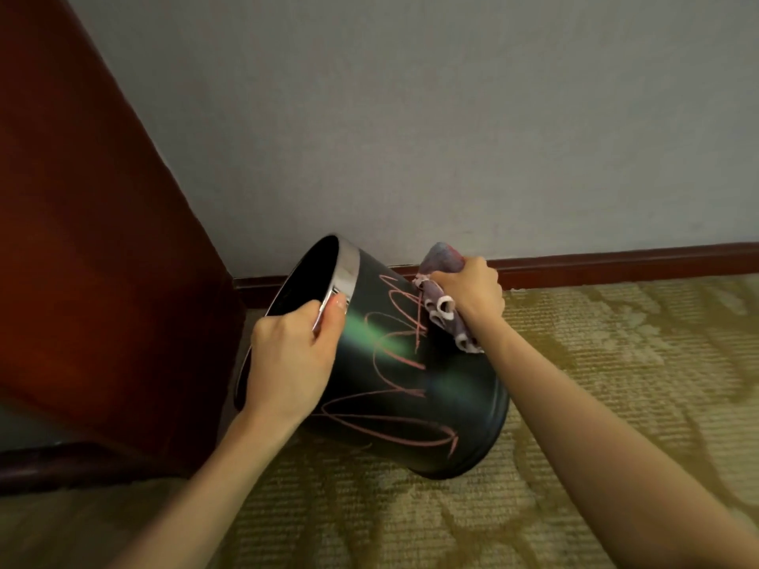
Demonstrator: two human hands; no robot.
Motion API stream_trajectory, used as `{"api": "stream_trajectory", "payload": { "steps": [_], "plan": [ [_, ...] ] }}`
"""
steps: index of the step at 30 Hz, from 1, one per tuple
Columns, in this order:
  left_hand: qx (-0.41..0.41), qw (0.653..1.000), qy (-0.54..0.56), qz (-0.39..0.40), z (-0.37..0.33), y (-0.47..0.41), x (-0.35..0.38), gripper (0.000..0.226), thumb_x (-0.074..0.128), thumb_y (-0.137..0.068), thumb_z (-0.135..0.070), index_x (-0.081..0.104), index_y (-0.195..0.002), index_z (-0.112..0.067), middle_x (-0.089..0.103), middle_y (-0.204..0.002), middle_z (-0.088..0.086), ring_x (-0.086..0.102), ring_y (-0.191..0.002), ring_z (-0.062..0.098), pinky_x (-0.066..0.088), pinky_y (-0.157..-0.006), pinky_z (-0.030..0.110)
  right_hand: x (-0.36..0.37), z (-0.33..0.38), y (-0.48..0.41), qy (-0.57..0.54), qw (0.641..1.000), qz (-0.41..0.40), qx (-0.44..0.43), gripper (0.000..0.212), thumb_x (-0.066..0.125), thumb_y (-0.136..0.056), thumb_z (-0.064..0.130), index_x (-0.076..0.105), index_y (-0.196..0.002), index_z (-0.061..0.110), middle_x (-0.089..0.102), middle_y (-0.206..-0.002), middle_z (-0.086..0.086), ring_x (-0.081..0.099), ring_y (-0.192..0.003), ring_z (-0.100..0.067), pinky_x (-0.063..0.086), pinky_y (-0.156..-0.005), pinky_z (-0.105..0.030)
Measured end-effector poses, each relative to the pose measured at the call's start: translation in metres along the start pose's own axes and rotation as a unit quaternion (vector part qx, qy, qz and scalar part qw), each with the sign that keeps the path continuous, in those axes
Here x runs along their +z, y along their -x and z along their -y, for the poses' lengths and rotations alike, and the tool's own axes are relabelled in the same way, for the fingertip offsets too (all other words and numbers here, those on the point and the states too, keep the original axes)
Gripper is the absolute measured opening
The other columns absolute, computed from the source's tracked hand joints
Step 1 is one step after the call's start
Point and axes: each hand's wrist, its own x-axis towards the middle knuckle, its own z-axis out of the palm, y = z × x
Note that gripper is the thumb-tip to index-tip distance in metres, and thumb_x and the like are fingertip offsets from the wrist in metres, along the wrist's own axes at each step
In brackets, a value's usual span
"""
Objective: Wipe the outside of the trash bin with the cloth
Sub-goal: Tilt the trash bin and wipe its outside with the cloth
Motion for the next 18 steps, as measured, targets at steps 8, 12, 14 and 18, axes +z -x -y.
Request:
{"api": "stream_trajectory", "payload": {
  "steps": [8, 12, 14, 18],
  "plan": [
    [-0.019, 0.998, -0.054, 0.01, -0.014, -0.003, 0.006, 0.055, 0.035, -0.095, -0.041, 0.035, -0.046, -0.017, 0.029, -0.037, -0.006, 0.031, -0.033, 0.01, 0.022, -0.038, 0.028, -0.006, -0.015, 0.041, -0.039, 0.987, -0.139, -0.07, 0.033, 0.059, -0.082, 0.044, 0.055, -0.097, 0.015, 0.064, -0.094, -0.008, 0.06, -0.083, -0.031, 0.038, -0.066, -0.032],
    [-0.031, 0.996, -0.088, 0.007, -0.018, -0.02, 0.011, 0.054, 0.038, -0.096, -0.039, 0.03, -0.046, -0.021, 0.029, -0.041, -0.007, 0.031, -0.038, 0.014, 0.017, -0.043, 0.03, -0.001, -0.02, 0.085, -0.158, 0.965, -0.176, -0.115, 0.031, 0.056, -0.079, 0.043, 0.054, -0.097, 0.018, 0.061, -0.091, -0.001, 0.058, -0.077, -0.019, 0.04, -0.063, -0.03],
    [-0.043, 0.994, -0.096, 0.012, -0.018, -0.027, 0.013, 0.053, 0.039, -0.096, -0.04, 0.028, -0.047, -0.022, 0.027, -0.043, -0.007, 0.033, -0.045, 0.023, 0.022, -0.05, 0.033, 0.005, -0.024, 0.104, -0.205, 0.955, -0.182, -0.117, 0.036, 0.057, -0.078, 0.038, 0.055, -0.108, 0.019, 0.061, -0.098, 0.0, 0.058, -0.082, -0.017, 0.04, -0.066, -0.03],
    [-0.013, 0.996, -0.092, 0.009, -0.016, -0.028, 0.013, 0.053, 0.04, -0.096, -0.037, 0.028, -0.047, -0.023, 0.027, -0.043, -0.008, 0.037, -0.045, 0.026, 0.025, -0.051, 0.032, 0.01, -0.026, 0.114, -0.218, 0.95, -0.188, -0.121, 0.036, 0.06, -0.079, 0.032, 0.054, -0.111, 0.016, 0.061, -0.099, -0.001, 0.057, -0.082, -0.017, 0.035, -0.065, -0.027]
  ]
}}
